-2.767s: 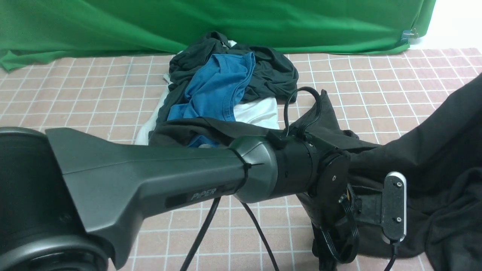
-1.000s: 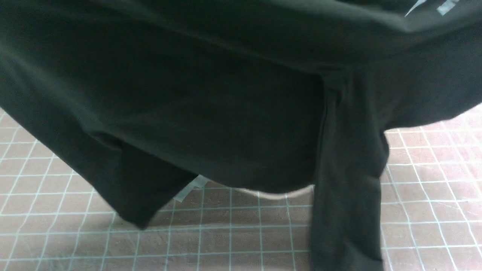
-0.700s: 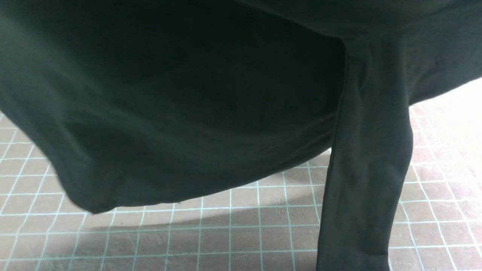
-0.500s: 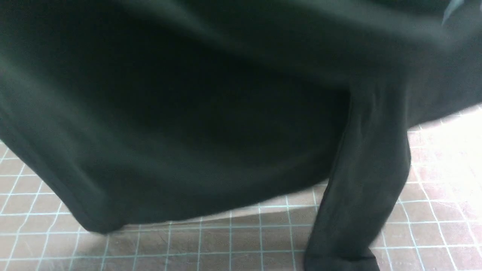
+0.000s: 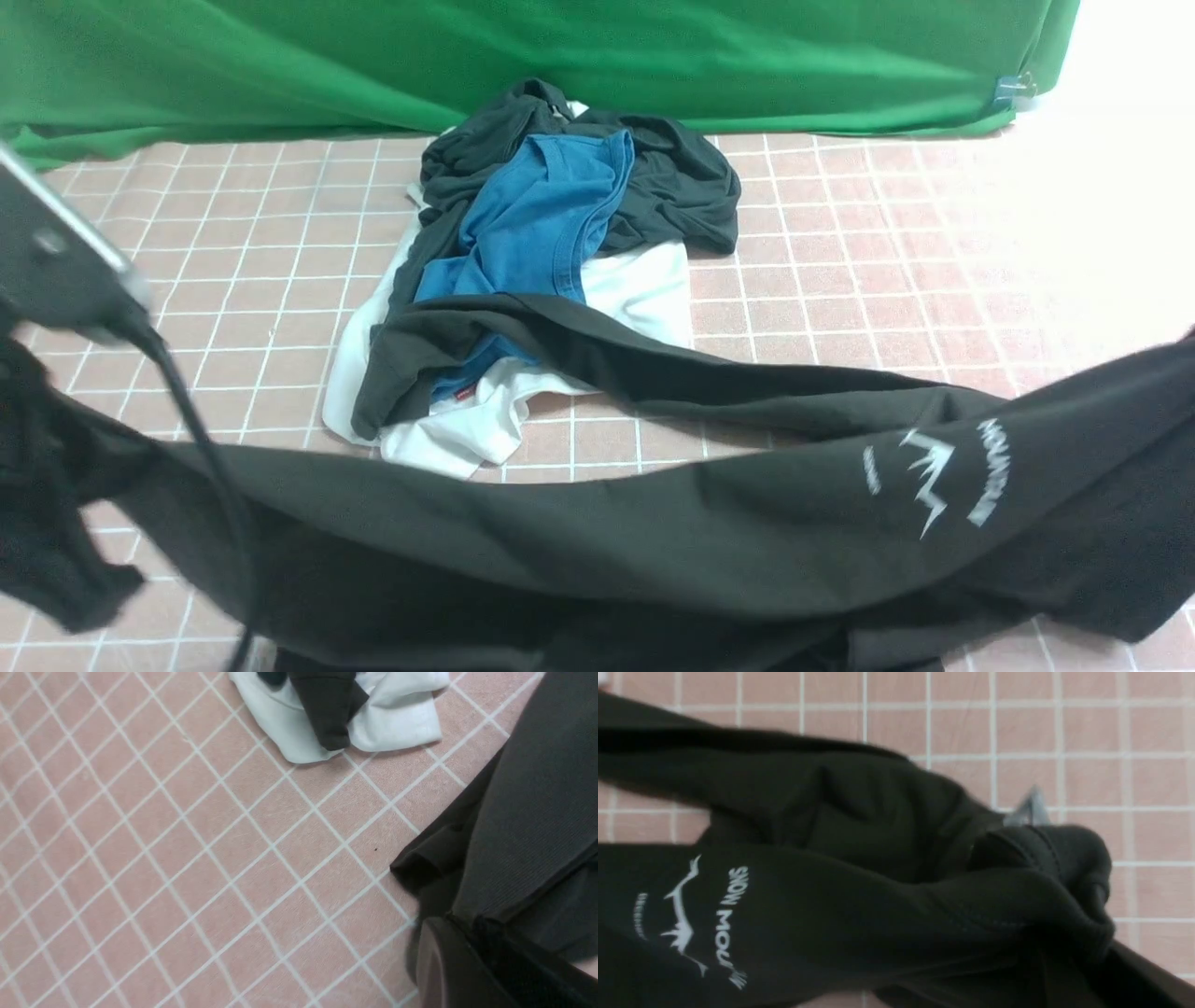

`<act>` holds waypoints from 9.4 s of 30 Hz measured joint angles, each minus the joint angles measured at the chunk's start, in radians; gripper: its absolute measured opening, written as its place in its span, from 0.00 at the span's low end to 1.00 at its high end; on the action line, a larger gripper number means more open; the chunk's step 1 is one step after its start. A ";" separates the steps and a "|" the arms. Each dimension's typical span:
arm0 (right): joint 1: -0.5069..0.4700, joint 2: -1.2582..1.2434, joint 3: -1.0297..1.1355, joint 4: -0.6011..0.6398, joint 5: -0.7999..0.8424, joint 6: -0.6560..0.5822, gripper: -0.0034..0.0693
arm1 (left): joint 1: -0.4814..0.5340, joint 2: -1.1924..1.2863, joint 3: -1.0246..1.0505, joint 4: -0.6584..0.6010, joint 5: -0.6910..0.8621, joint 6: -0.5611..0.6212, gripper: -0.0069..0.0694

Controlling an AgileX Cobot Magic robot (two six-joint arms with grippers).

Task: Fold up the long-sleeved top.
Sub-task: Spread the long sleeves with your arms and place them on the tabletop

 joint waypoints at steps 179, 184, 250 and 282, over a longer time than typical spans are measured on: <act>0.082 0.419 0.151 0.121 -0.497 -0.029 0.34 | 0.000 0.089 0.054 -0.074 -0.167 -0.008 0.13; 0.082 0.403 0.151 0.119 -0.477 -0.075 0.13 | 0.000 0.087 0.055 -0.074 -0.167 -0.004 0.13; -0.058 0.084 -1.246 0.375 -0.577 -0.296 0.12 | 0.248 0.587 -1.529 -0.256 -0.395 0.498 0.13; 0.089 -0.630 0.028 0.285 0.142 0.051 0.13 | 0.244 -0.196 0.243 -0.093 -0.083 0.256 0.13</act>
